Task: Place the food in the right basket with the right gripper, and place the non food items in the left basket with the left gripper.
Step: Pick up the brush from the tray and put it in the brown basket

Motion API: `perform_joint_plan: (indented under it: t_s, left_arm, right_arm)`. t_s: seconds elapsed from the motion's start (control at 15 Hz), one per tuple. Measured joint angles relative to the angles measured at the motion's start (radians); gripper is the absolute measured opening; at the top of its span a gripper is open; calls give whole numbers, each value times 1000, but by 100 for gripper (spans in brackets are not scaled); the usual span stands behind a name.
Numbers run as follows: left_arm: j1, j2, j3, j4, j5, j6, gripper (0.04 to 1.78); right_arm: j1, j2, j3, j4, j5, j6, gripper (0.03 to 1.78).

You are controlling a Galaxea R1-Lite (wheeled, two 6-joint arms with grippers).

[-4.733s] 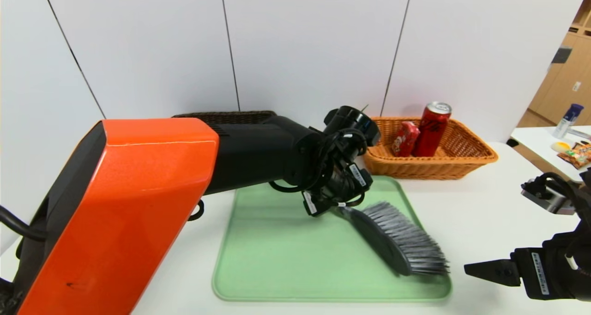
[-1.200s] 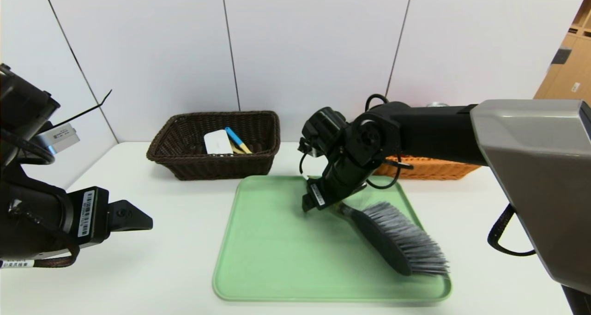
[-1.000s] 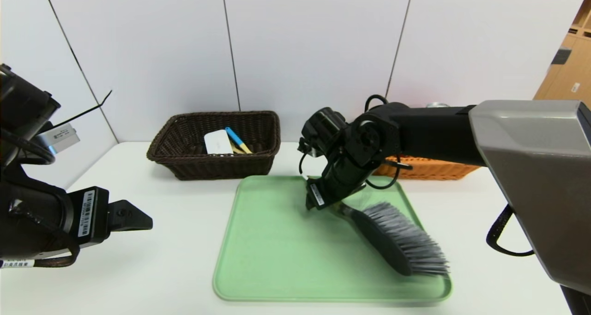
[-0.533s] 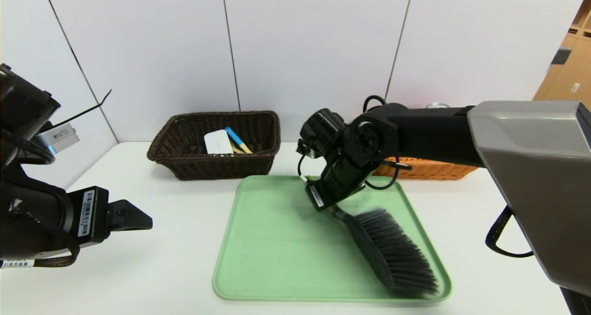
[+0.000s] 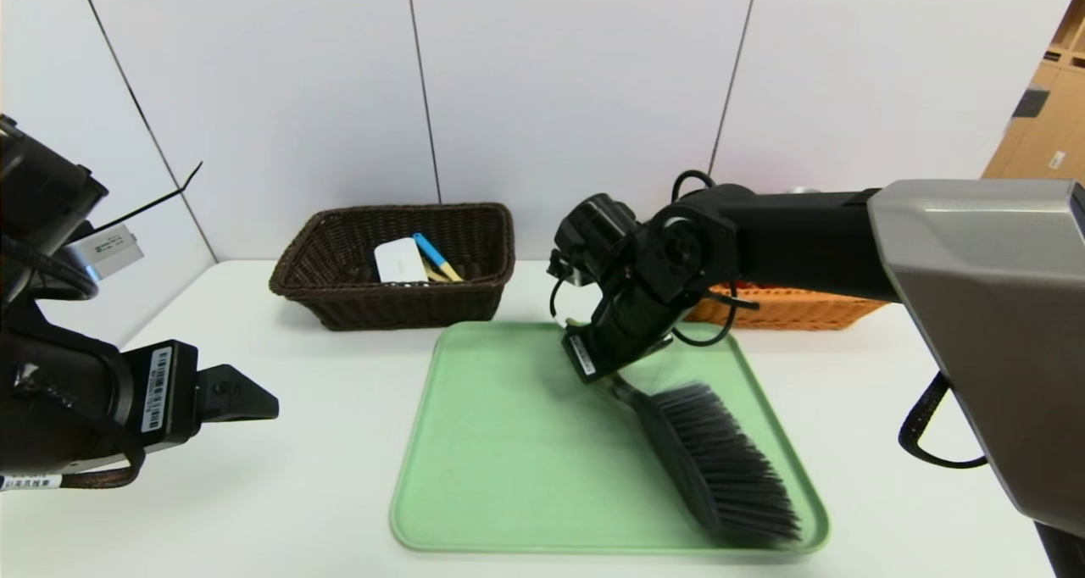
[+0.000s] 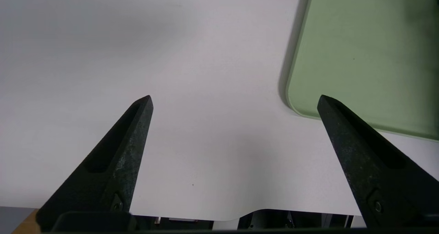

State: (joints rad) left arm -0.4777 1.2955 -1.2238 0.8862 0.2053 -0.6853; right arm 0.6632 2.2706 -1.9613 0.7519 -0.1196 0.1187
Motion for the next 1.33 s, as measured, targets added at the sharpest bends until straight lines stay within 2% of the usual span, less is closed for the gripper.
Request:
perform_joint_plan:
  t_s: [0.47, 0.8, 0.93, 1.07, 1.13, 1.27, 1.33]
  left_arm:
    - [-1, 1, -1, 0, -2, -2, 169]
    - [-1, -14, -1, 1, -6, -3, 169]
    - [-1, -28, 6, 2, -6, -2, 169]
    - [-2, -43, 21, 2, -7, -2, 169]
    - [-2, -53, 29, 4, -8, -1, 169]
    - [-1, -70, 44, 5, -7, -1, 169]
    - [-2, -77, 51, 5, -7, 0, 169]
  right_arm:
    - [-9, -122, -1, -34, 6, 49, 45]
    - [-28, -263, -1, -84, 4, 61, 45]
    - [-32, -323, -1, -113, -1, 87, 45]
    - [-37, -378, -2, -158, -5, 164, 45]
    - [-41, -403, -2, -197, -1, 225, 45]
    - [-49, -441, -2, -269, 32, 347, 45]
    - [-56, -456, -2, -311, 67, 407, 45]
